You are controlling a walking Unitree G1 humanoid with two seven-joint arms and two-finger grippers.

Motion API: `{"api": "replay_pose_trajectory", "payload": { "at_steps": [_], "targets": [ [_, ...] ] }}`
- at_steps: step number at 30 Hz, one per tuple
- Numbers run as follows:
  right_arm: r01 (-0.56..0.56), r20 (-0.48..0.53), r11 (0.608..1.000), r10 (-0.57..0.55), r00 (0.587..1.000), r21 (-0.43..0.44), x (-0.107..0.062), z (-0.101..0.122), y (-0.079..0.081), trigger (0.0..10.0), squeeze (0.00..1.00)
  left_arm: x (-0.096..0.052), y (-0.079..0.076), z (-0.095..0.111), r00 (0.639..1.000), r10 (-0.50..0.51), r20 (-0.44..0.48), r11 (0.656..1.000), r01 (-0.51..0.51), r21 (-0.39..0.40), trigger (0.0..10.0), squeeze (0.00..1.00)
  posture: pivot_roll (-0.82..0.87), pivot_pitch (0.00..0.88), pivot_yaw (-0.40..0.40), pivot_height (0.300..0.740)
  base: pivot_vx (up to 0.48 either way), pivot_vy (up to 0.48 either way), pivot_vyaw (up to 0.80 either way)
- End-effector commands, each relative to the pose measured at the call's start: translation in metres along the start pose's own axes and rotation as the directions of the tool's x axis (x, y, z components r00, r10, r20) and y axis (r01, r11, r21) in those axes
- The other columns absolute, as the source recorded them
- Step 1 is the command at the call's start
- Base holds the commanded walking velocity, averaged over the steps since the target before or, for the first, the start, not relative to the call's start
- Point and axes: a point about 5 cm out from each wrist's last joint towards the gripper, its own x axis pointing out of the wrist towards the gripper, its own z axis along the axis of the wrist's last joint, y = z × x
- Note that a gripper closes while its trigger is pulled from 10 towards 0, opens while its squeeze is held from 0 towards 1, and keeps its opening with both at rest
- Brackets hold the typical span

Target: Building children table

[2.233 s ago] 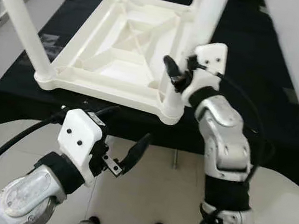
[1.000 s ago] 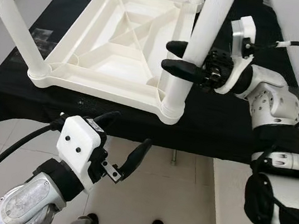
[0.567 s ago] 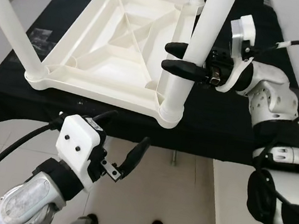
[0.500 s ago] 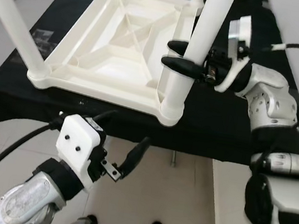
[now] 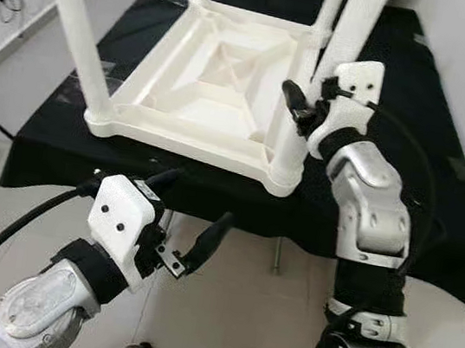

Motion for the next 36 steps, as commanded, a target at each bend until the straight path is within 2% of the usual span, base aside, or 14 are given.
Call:
{"api": "replay_pose_trajectory", "payload": {
  "at_steps": [1,2,10,11,12,15,22,27,28,31,32,33,34,36],
  "targets": [
    [0.005,-0.101,0.999,0.0,0.995,0.053,-0.006,-0.029,0.006,10.0,0.11,0.0,0.0,-0.004,1.0,0.0,-0.012,1.0,0.0,0.009,10.0,0.0,0.11,0.188,-0.041,0.74,0.0,0.0,0.0],
    [-0.008,-0.085,0.998,0.013,0.996,0.063,-0.007,-0.028,0.009,10.0,1.0,0.001,0.001,-0.005,1.0,0.003,-0.015,1.0,-0.003,0.009,10.0,0.0,0.11,0.188,-0.041,0.74,0.0,0.0,0.0],
    [-0.194,0.052,0.973,0.189,0.981,0.123,-0.017,-0.021,0.017,10.0,1.0,0.001,0.003,-0.013,0.999,0.012,-0.036,1.0,-0.011,0.016,10.0,0.0,0.1,0.188,-0.039,0.74,0.0,0.0,0.0],
    [-0.372,0.1,0.922,0.362,0.927,0.109,-0.017,-0.018,0.014,10.0,0.87,0.001,0.001,-0.012,0.999,0.008,-0.033,1.0,-0.008,0.011,10.0,0.0,0.1,0.195,-0.04,0.74,0.0,0.0,0.0],
    [-0.441,0.104,0.896,0.434,0.895,0.058,-0.013,-0.018,0.01,10.0,0.0,0.0,-0.001,-0.012,0.999,0.007,-0.032,1.0,-0.006,0.01,10.0,0.0,0.11,0.197,-0.043,0.74,0.0,0.0,0.0],
    [-0.473,0.098,0.881,0.469,0.878,0.022,-0.01,-0.019,0.006,10.0,0.0,-0.001,-0.001,-0.012,0.999,0.006,-0.032,1.0,-0.005,0.009,10.0,0.0,0.11,0.197,-0.043,0.74,0.0,0.0,0.0],
    [-0.752,0.135,0.659,0.743,0.655,0.021,0.014,0.011,-0.016,10.0,0.0,-0.013,-0.006,-0.01,0.998,0.03,-0.05,0.999,-0.029,0.021,10.0,0.0,0.17,0.222,-0.078,0.74,0.0,0.0,0.0],
    [-0.817,0.146,0.576,0.809,0.569,-0.004,0.018,0.024,-0.018,10.0,0.0,-0.019,-0.008,-0.008,0.997,0.042,-0.061,0.999,-0.041,0.026,10.0,0.0,0.2,0.254,-0.087,0.74,0.0,0.0,0.0],
    [-0.834,0.148,0.552,0.825,0.545,-0.01,0.018,0.026,-0.019,6.3,0.0,-0.02,-0.009,-0.007,0.997,0.045,-0.063,0.999,-0.043,0.027,10.0,0.0,0.2,0.256,-0.086,0.74,0.0,0.0,0.0],
    [-0.847,0.153,0.532,0.838,0.524,-0.014,0.019,0.029,-0.02,6.3,0.0,-0.022,-0.009,-0.006,0.997,0.048,-0.068,0.999,-0.046,0.027,10.0,0.0,0.21,0.264,-0.086,0.74,0.0,0.0,0.0],
    [-0.862,0.155,0.506,0.854,0.497,-0.02,0.02,0.03,-0.021,2.0,0.0,-0.023,-0.01,-0.006,0.996,0.049,-0.073,0.999,-0.047,0.027,10.0,0.0,0.22,0.271,-0.084,0.74,0.0,0.0,0.0],
    [-0.862,0.155,0.506,0.854,0.497,-0.02,0.02,0.03,-0.021,2.0,0.0,-0.023,-0.01,-0.006,0.996,0.049,-0.073,0.999,-0.047,0.027,10.0,0.0,0.22,0.271,-0.084,0.74,0.0,0.0,0.0],
    [-0.875,0.148,0.484,0.867,0.475,-0.025,0.021,0.031,-0.022,0.0,0.0,-0.025,-0.011,-0.006,0.996,0.05,-0.077,0.998,-0.048,0.027,10.0,0.0,0.22,0.278,-0.082,0.74,0.0,0.0,0.0],
    [-0.888,0.141,0.459,0.882,0.45,-0.032,0.022,0.033,-0.024,0.0,0.0,-0.026,-0.011,-0.005,0.995,0.051,-0.08,0.998,-0.049,0.028,10.0,0.0,0.22,0.281,-0.08,0.74,0.0,0.0,0.0]
  ]
}}
